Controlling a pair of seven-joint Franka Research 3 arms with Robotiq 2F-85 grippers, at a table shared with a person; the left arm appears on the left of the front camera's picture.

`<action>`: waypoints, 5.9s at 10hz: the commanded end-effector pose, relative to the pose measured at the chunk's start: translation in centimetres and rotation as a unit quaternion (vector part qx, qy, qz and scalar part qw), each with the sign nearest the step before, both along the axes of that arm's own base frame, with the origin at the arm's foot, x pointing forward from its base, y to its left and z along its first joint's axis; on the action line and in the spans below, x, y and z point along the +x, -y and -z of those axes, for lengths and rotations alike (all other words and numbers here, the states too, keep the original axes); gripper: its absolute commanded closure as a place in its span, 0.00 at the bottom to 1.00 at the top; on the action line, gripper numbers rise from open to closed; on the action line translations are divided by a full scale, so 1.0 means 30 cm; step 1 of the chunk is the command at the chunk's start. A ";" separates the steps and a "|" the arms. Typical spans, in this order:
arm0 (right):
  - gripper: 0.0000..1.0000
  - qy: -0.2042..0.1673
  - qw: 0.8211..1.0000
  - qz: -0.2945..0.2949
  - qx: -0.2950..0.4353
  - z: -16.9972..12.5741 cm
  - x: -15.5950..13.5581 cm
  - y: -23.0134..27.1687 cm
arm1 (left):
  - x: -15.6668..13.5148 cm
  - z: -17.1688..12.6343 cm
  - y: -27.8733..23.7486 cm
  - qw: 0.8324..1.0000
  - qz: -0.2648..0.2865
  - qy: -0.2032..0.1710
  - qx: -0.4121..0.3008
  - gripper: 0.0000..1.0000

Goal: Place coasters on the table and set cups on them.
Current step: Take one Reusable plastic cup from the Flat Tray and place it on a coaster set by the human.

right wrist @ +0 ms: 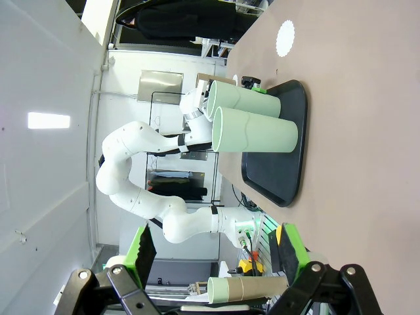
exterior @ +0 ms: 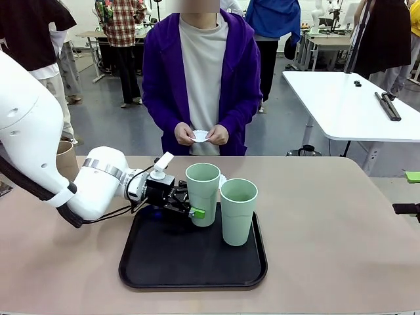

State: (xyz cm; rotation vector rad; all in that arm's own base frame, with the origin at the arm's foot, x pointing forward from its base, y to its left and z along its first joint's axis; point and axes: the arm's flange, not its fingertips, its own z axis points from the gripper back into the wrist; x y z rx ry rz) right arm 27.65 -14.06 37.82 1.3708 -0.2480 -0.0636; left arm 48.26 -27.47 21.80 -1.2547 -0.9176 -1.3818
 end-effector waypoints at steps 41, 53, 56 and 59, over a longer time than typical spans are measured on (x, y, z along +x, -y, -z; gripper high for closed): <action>0.00 0.002 1.000 0.001 0.006 -0.002 0.000 0.002 | 0.491 -0.106 0.099 0.996 -0.033 0.077 -0.002 0.17; 0.00 0.002 1.000 0.001 0.006 -0.002 0.000 0.002 | 0.559 -0.007 0.113 0.997 -0.058 0.050 0.011 0.17; 0.00 0.002 1.000 0.001 0.006 -0.002 0.000 0.002 | 0.560 -0.016 0.111 0.997 -0.059 0.037 0.019 0.00; 0.00 0.002 1.000 0.001 0.006 -0.002 0.000 0.002 | 0.560 -0.033 0.104 0.995 -0.046 0.064 0.052 0.00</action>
